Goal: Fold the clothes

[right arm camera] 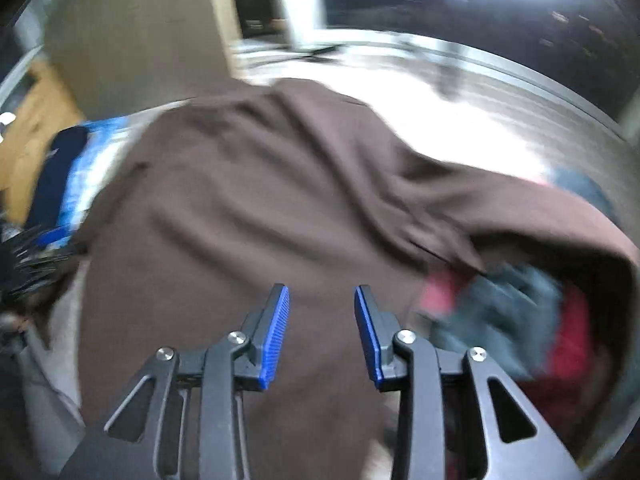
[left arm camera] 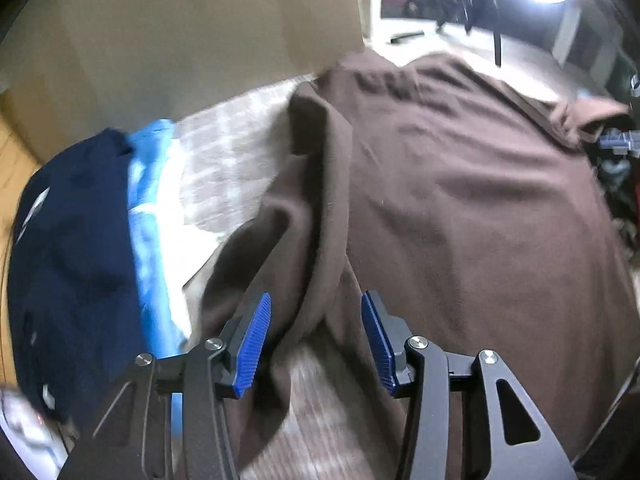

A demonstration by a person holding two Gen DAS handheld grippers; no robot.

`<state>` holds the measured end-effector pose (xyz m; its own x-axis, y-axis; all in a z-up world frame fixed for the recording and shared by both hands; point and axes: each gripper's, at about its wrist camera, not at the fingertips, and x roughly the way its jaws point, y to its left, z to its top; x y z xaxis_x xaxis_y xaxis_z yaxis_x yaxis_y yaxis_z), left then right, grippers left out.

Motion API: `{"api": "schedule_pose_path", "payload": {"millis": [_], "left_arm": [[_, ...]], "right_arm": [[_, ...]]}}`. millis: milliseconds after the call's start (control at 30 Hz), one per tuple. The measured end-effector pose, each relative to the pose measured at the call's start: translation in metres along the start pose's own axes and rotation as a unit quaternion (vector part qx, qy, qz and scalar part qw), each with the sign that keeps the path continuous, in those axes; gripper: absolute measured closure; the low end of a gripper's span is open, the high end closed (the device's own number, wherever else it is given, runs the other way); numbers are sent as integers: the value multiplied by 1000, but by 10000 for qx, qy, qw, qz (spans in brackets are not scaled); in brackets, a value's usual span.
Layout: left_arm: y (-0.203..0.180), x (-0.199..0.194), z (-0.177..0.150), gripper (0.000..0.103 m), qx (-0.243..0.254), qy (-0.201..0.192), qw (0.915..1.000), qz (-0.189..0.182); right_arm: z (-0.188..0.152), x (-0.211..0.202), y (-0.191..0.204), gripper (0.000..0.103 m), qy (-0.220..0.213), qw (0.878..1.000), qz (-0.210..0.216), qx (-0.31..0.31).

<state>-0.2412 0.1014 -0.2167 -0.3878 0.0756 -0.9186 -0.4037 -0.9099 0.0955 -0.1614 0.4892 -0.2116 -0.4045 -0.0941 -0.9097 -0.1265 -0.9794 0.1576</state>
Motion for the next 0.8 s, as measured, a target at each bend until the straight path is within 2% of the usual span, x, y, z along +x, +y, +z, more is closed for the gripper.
{"api": "schedule_pose_path", "payload": {"millis": [33,100,133,233,267,367,400,433,467,500,533,600,667,700,800], "left_arm": [[6,4,1,88,-42,85,10000,27],[24,9,4,91,-307,167,9994,43],[35,5,6,92,-476,110,9988,74],[64,-6,9,95,-702,-66,9961,530],[74,-10,9,95,-743,-110,9959,508],[85,-18,8,97,-841,-199,9959,264],[80,-21,8,93,-736,-245,9969,93],[74,-24,8,83,-630,-291,9976,-78],[64,-25,9,76,-482,-323,9980,-260],[52,-23,10,64,-300,-329,9982,-404],[40,-20,13,58,-116,-321,9981,-510],[22,-5,21,59,135,-231,9979,-584],[15,10,29,75,189,-119,9981,-583],[20,14,31,92,87,-82,9986,-516],[48,15,36,92,-403,-56,9988,-284]], "right_arm": [[10,14,12,69,-21,9997,189,-173],[20,45,35,69,45,9980,285,-561],[22,55,35,69,106,9977,113,-658],[24,78,27,72,304,9942,-552,-872],[24,86,25,72,369,9919,-773,-943],[24,81,-6,71,510,9881,-1336,-563],[25,75,-14,71,510,9929,-1034,-281],[27,69,-16,71,451,9962,-731,-142],[29,66,-11,70,363,9970,-654,-177],[32,63,-5,69,272,9974,-625,-244],[34,64,3,69,264,9977,-529,-322],[39,68,18,69,288,9980,-303,-483],[40,78,33,69,334,9971,-144,-669],[41,85,39,69,354,9962,-108,-789],[38,101,40,67,504,9916,-643,-1007]]}}
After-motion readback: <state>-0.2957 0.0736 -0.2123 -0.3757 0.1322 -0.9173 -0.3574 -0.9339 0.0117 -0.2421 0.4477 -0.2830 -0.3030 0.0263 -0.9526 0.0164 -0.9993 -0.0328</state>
